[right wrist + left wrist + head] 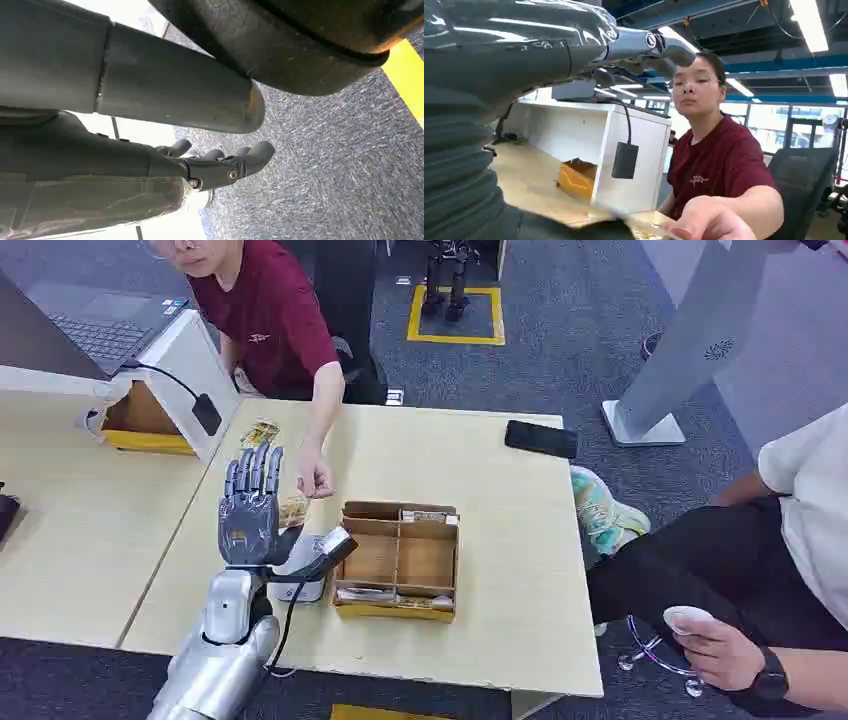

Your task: Pass the card to the sensor for recognition and then transmit it.

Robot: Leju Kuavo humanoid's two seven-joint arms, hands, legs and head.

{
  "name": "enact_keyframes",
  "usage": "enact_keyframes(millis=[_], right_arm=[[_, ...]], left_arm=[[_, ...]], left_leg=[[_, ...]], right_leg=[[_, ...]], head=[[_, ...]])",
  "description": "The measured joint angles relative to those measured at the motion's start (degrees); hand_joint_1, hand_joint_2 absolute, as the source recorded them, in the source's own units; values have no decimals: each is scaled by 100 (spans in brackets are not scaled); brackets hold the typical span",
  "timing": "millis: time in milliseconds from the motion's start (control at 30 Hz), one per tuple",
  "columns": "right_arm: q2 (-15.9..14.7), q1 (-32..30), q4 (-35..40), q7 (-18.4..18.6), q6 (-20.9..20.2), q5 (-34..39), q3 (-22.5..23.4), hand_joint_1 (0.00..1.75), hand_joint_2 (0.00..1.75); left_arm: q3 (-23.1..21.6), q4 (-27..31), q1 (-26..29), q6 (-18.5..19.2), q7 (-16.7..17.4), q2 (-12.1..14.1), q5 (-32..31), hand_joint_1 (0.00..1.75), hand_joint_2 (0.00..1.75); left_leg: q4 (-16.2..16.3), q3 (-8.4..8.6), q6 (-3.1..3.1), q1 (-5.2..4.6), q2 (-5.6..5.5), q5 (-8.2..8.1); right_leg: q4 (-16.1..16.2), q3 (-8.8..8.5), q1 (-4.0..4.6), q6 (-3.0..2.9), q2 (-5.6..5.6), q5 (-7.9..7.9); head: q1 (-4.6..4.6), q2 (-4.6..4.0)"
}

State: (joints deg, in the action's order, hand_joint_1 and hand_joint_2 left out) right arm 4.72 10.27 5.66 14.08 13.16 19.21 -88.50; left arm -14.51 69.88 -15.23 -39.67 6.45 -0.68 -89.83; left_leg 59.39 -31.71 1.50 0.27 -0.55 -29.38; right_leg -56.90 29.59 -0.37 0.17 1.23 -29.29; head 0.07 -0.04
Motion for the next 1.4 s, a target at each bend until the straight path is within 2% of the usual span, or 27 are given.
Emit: enact_keyframes(millis=[33,400,533,600,667,733,767,967,1033,1100,1200,1267,1400], right_arm=[[0,0,0,4,2,0,0,0,0],[9,-2,0,35,28,0,-2,0,0],[9,-4,0,35,48,0,-2,0,0],[9,-4,0,35,55,0,-2,0,0],[9,-4,0,35,59,0,-2,0,0],[9,-6,0,33,63,17,-2,0,0],[11,-6,0,33,63,15,-2,0,0],[11,-4,0,33,68,15,-2,0,0],[11,-4,0,39,87,39,-2,0,0],[18,-3,0,41,109,77,-2,0,0],[61,28,7,22,175,197,-2,0,0],[120,21,22,-11,199,253,-2,0,0],[190,-32,33,-20,243,363,-2,0,0]], left_arm=[[13,-9,0,0,-15,-11,0,175,175],[264,-74,-8,0,-295,-155,2,175,175],[439,-76,-5,0,-617,-260,40,175,175],[687,-76,-4,0,-1276,-405,193,175,175],[1233,-76,-8,0,-2214,-650,356,175,175],[1803,-76,-28,-2,-2994,-926,470,175,175],[2055,-83,-47,0,-3280,-1060,485,175,175],[3367,-212,-215,-2,-4190,-1576,816,175,175],[3677,-352,-323,-2,-4310,-1703,1021,175,175],[3990,-781,-538,-4,-4520,-1760,1617,175,175],[4236,-1864,-994,88,-4605,-1707,3292,175,175],[4238,-2466,-1231,446,-4490,-1611,3868,175,175],[4238,-3255,-1638,1617,-3888,-1402,4488,175,175]], left_leg=[[0,0,0,0,0,0],[0,0,0,0,0,0],[0,-1,0,0,0,0],[0,-1,0,0,0,0],[0,-1,0,0,1,0],[0,-1,0,0,2,0],[0,-1,0,0,1,0],[1,0,0,-1,0,0],[1,1,0,-1,-1,0],[2,1,0,-1,-6,1],[2,3,0,-1,-6,3],[1,2,-1,-1,-9,6],[1,-5,-2,3,-11,10]], right_leg=[[0,0,0,0,0,0],[0,0,0,0,0,0],[0,0,0,0,0,0],[0,0,0,0,0,0],[0,0,-1,0,0,0],[1,0,-1,0,1,0],[1,0,-1,0,1,0],[1,0,0,0,-3,0],[1,0,0,0,-2,0],[1,0,0,0,-7,0],[-1,-1,0,-2,-11,2],[-2,-1,0,-2,-17,2],[-7,1,-2,-2,-20,2]], head=[[2,0],[0,0],[0,0],[0,0],[0,0],[2,0],[0,0],[0,0],[0,0],[2,0],[0,0],[-2,0],[0,0]])
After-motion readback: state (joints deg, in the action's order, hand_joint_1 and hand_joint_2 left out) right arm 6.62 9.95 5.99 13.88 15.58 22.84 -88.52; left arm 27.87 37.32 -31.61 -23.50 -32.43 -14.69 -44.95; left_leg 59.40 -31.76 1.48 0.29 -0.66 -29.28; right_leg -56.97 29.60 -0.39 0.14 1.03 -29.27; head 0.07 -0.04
